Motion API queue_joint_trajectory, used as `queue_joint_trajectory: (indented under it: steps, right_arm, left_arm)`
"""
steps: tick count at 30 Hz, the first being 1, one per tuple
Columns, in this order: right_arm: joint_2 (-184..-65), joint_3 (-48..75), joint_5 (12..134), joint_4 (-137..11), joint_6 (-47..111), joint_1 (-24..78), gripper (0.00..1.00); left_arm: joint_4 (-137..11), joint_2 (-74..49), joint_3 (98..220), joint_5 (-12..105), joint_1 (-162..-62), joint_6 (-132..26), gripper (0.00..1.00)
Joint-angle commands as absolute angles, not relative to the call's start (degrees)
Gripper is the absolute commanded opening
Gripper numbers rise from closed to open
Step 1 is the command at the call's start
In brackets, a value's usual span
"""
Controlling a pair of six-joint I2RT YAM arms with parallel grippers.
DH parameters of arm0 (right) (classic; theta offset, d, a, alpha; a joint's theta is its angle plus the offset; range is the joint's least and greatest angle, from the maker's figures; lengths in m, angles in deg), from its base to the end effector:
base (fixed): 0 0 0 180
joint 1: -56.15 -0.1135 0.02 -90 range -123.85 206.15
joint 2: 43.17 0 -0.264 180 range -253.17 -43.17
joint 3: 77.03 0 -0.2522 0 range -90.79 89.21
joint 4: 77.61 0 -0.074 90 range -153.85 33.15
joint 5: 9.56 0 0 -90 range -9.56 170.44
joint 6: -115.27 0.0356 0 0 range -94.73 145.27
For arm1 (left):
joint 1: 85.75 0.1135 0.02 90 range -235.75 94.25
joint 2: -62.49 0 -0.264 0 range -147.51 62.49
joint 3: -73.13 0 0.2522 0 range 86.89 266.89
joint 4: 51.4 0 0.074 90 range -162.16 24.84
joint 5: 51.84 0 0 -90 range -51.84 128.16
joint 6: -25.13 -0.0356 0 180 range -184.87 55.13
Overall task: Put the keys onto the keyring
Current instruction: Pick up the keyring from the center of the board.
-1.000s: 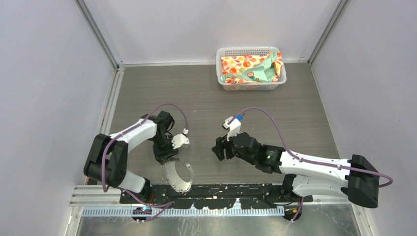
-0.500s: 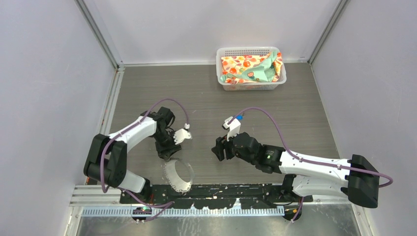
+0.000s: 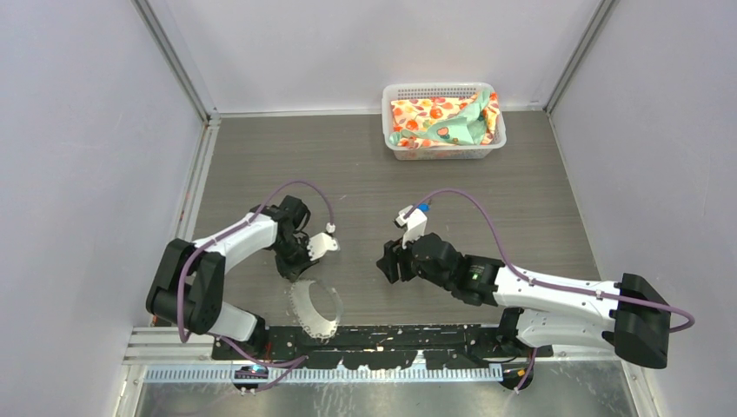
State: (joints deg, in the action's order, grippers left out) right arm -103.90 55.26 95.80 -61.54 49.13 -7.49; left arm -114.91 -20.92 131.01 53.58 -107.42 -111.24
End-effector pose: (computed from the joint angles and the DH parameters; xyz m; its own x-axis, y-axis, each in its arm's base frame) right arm 0.1112 0.2031 0.2343 -0.5053 -0.1413 -0.8513 -0.6089 0.7574 0.2357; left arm 0.2001 -0.0897 0.1588 -0.3805 0.9020 -0.2040 0.9210 0.3498 -0.1713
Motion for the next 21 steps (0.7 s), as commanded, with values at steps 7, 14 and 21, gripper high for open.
queue_joint_trajectory:
  steps: [7, 14, 21]
  right_arm:
    - [-99.94, 54.10, 95.74, -61.97, 50.35, -4.63, 0.57]
    - [-94.55, 48.97, 90.88, -59.17, 47.51, 0.78, 0.57]
    - [-91.55, 39.10, 81.37, -56.08, 43.86, 4.45, 0.60]
  left_arm:
    - [-116.52, -12.57, 136.80, 54.69, -107.72, -112.93, 0.00]
    - [-122.81, -0.75, 152.71, 74.36, -108.03, -121.05, 0.00]
    - [-120.21, 7.86, 157.97, 96.84, -109.78, -136.79, 0.00]
